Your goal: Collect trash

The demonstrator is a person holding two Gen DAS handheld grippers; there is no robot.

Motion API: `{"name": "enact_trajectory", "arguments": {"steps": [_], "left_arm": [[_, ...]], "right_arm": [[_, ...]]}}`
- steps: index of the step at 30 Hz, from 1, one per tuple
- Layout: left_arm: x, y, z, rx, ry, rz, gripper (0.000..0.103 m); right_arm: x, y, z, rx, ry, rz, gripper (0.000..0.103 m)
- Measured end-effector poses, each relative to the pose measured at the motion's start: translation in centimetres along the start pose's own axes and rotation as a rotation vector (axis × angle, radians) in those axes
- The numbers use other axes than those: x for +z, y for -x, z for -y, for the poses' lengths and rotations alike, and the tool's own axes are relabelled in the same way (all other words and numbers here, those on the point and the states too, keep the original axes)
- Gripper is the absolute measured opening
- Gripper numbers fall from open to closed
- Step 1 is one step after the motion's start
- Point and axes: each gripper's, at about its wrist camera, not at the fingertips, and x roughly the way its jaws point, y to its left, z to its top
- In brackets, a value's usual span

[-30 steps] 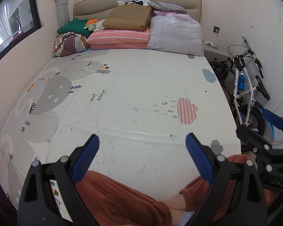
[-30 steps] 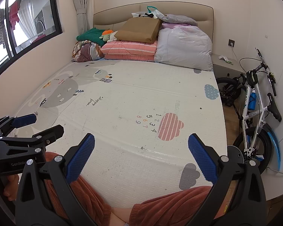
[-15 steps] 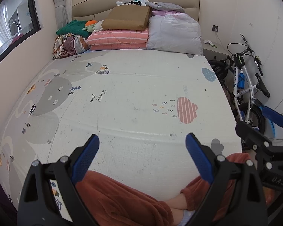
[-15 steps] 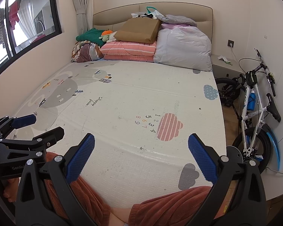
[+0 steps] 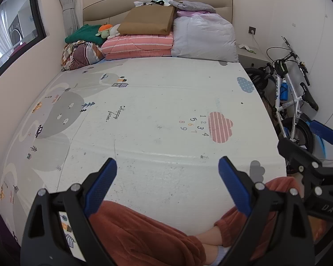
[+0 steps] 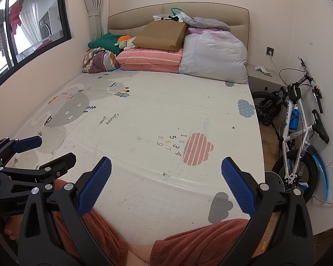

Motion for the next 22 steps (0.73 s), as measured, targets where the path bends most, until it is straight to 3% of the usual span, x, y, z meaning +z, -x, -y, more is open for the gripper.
{"name": "enact_trajectory", "arguments": {"steps": [22], "left_arm": [[0.68,-0.3,-0.66,-0.016,0.041,-0.017,0.092]], "right_arm": [[-0.09,0.01,0.17,-0.002,-0.005,0.001,0.096]]}}
